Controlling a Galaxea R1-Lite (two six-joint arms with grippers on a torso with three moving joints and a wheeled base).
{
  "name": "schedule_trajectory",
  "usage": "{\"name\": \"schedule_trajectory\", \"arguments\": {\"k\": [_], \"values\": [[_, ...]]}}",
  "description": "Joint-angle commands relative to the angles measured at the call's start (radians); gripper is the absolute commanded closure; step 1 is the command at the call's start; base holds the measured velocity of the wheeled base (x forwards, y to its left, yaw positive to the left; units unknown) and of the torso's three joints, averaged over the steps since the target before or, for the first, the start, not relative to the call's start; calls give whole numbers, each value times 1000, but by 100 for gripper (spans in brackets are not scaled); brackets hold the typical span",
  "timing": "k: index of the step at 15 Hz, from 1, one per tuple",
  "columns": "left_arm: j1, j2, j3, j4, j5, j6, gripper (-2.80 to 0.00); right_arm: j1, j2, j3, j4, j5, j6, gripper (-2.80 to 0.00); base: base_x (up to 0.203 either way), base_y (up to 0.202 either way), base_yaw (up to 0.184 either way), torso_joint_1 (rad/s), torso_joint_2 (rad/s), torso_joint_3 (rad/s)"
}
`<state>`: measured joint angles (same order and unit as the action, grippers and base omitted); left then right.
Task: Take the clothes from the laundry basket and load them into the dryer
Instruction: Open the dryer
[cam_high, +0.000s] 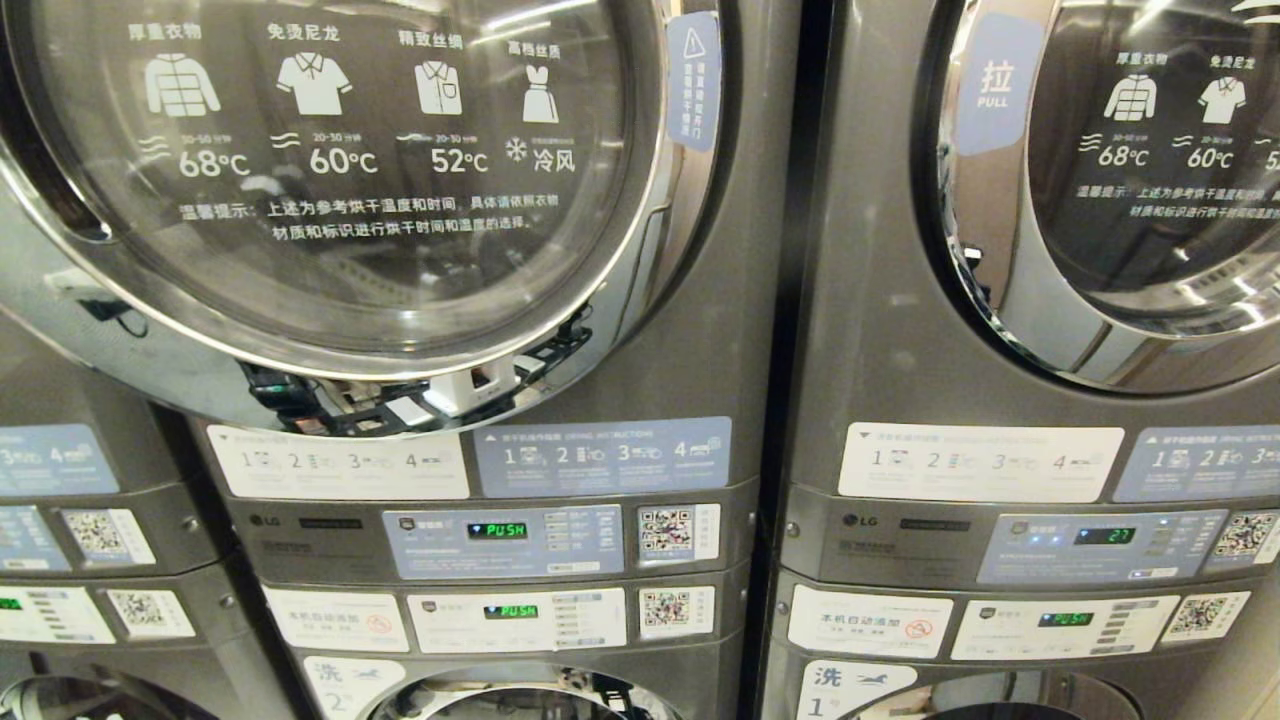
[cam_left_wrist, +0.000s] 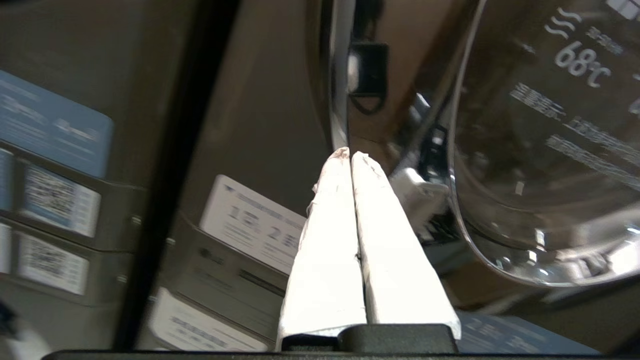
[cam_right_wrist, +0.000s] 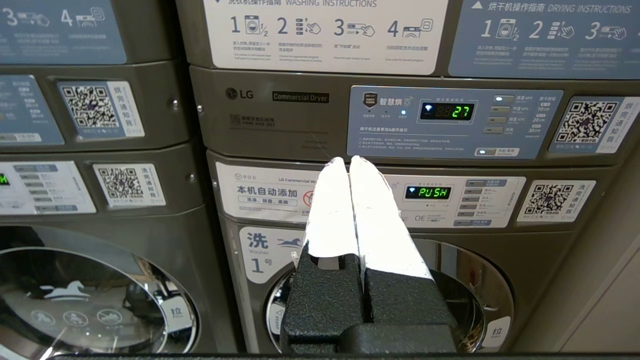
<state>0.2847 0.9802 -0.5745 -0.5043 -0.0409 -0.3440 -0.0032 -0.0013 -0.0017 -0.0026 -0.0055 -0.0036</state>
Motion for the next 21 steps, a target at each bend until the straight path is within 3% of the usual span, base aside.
{"name": "schedule_trajectory", "arguments": {"k": [1,3,4,10,12,16,19,21], "values": [[18,13,21,-18,-85,-58,0,0,1,0,0,-4,4,0,0,0,0,0,0,0],[28,28,23,-88,-157,-167,0,0,0,0,0,-4,4,0,0,0,0,0,0,0],[48,37,25,-90,-162,-182,0,0,0,0,0,-4,4,0,0,0,0,0,0,0],[209,153,10,-105,-205,-165,0,0,0,0,0,-4,5,0,0,0,0,0,0,0],[273,213,2,-171,-281,-165,0,0,0,0,0,-4,4,0,0,0,0,0,0,0],[349,364,-44,-329,-511,-171,0,0,1,0,0,-4,5,0,0,0,0,0,0,0],[356,497,-132,-434,-604,-210,0,0,0,0,0,-4,4,0,0,0,0,0,0,0],[357,586,-193,-533,-630,-223,0,0,0,0,0,-4,4,0,0,0,0,0,0,0]]}}
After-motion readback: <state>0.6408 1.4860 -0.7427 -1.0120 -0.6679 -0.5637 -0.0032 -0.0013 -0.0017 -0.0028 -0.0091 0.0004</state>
